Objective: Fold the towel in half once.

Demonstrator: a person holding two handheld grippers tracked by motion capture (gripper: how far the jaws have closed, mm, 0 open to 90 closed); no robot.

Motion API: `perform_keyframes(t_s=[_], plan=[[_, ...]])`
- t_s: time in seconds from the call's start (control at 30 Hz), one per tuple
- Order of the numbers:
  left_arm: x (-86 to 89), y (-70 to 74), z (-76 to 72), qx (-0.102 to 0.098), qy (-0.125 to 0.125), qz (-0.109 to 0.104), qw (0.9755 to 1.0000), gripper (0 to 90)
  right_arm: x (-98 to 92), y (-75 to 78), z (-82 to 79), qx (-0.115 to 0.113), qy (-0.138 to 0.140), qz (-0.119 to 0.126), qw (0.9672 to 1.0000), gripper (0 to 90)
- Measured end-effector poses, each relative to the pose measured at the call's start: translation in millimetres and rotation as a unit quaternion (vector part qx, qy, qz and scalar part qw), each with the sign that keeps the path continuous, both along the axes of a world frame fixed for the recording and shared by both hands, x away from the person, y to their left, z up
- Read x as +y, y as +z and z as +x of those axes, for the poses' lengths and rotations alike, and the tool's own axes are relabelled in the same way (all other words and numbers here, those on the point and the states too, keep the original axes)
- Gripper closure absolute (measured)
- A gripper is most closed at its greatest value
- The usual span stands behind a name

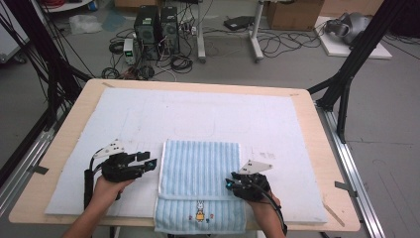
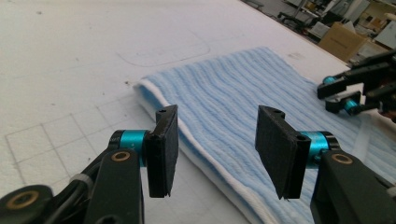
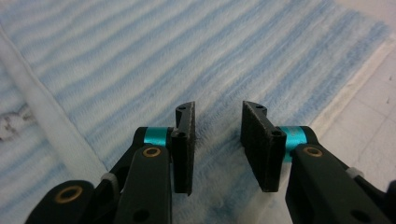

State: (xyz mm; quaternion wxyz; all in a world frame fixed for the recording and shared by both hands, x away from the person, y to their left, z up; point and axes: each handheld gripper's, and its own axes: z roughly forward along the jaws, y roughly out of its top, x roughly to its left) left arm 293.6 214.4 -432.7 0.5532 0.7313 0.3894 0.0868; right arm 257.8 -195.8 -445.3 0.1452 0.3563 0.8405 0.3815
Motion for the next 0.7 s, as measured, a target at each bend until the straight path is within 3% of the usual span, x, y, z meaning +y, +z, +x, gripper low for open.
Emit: perform_keyframes(t_s=[0.17,0.27,0.33,0.47,0.53,0.7], plan=[[-3.1,-2.0,7.9,0.009,0.001,0.005,0.9999,48.2,-2.8,5.0,-2.4,0.001,0.009,0.002,1.0000,61.6],[-7.4,-3.5,17.9,0.022,0.001,0.008,0.9997,44.5,-11.4,10.4,7.8,-0.012,-0.022,0.041,0.9989,41.7],[-13.3,-5.8,28.1,0.030,0.005,0.016,0.9994,43.3,-16.1,10.8,17.3,-0.011,-0.045,0.051,0.9976,37.9],[-19.7,-8.2,38.5,0.042,0.011,0.025,0.9987,31.6,-19.1,10.2,34.8,-0.023,-0.079,0.038,0.9959,24.4],[-24.9,-8.5,46.7,0.040,0.020,0.025,0.9987,25.3,-20.1,8.4,45.0,-0.020,-0.081,0.047,0.9954,12.0],[-30.5,-10.1,60.3,0.048,0.025,0.039,0.9978,20.6,-20.3,4.1,60.4,-0.010,-0.075,0.044,0.9962,10.9]])
